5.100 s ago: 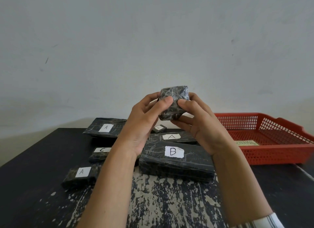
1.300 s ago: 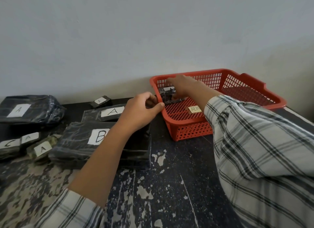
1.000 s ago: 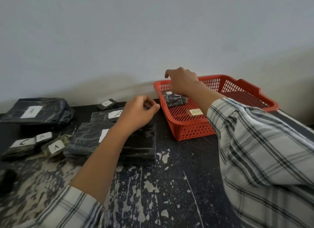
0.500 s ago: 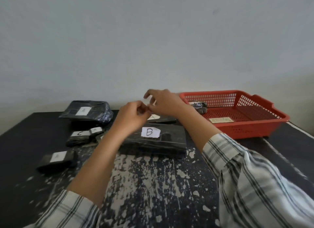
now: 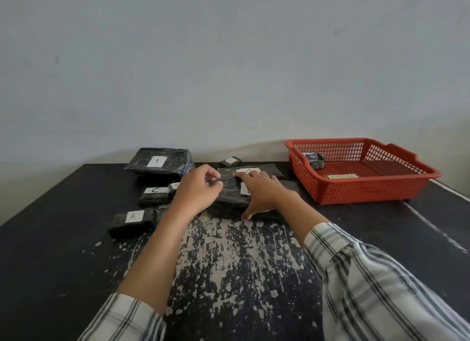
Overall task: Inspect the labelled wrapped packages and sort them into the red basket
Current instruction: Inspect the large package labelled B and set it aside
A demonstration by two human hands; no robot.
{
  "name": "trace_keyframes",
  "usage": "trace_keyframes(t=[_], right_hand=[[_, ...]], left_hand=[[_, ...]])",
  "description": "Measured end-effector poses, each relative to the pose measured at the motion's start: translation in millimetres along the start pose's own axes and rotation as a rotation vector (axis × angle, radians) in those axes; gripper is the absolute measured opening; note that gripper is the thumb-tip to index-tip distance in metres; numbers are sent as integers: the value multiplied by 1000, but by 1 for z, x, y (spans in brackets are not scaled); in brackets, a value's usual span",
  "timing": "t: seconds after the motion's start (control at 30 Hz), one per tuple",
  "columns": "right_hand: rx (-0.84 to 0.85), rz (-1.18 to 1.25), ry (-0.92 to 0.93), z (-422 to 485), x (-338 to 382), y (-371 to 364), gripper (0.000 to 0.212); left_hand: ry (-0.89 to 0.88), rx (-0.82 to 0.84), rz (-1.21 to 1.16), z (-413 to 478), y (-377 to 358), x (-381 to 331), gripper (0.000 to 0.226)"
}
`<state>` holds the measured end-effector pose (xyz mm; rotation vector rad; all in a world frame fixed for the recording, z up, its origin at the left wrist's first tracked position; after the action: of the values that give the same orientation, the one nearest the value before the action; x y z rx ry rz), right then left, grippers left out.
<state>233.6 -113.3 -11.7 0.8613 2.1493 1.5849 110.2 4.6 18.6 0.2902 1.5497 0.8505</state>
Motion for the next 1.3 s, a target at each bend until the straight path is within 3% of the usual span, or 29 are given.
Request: trace_keyframes(t=[0.2, 0.33, 0.37, 0.5, 0.6, 0.67, 0.77, 0.83, 0.9, 1.0, 1.07, 1.17, 1.3], right_hand=[[-117, 36, 57, -13, 8, 23, 131], [-236, 16, 119, -25, 24, 54, 126], [-275, -1, 135, -29, 28, 62, 124], [-439, -42, 202, -43, 44, 92, 116], [-534, -34, 233, -51, 50, 108, 112], [-572, 62, 233, -57, 43, 115, 120], [-737, 381, 172, -73, 20, 122, 128], [-892, 674, 109, -83, 0, 119, 117], [-942, 1001, 127, -83, -14, 109, 104], [-882, 1352, 243, -76, -22, 100, 82], [-873, 1434, 301, -74, -26, 99, 69], [-903, 1441, 340, -70, -30, 95, 73], [-961, 1380, 317, -65, -30, 85, 86]], left_hand=[[93, 24, -27, -2, 2, 15, 62], [162, 47, -376, 0, 4, 18, 130], [167, 27, -495, 0, 6, 19, 134], [88, -107, -911, 9, 10, 10, 73], [-5, -249, -1066, 13, 19, -2, 57], [-39, -309, -1083, 16, 28, -9, 56], [-82, -346, -1085, 15, 40, -17, 52], [-123, -340, -1112, 15, 45, -22, 47], [-172, -328, -1138, 13, 50, -27, 46], [-230, -321, -1108, 12, 55, -35, 45], [-262, -308, -1054, 11, 56, -39, 51], [-252, -314, -887, 9, 60, -39, 59], [-195, -380, -615, 6, 68, -33, 36]])
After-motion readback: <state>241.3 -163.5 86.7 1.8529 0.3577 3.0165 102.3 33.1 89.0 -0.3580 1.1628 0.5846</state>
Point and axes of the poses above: each hand's wrist, its own z-axis towards the middle knuckle, its own y-axis out of the back of the hand, x = y × z, the point moved 6 cm from there along z, towards the middle knuckle, and after that the axes turned 15 degrees about x, right-handed, at the moved point
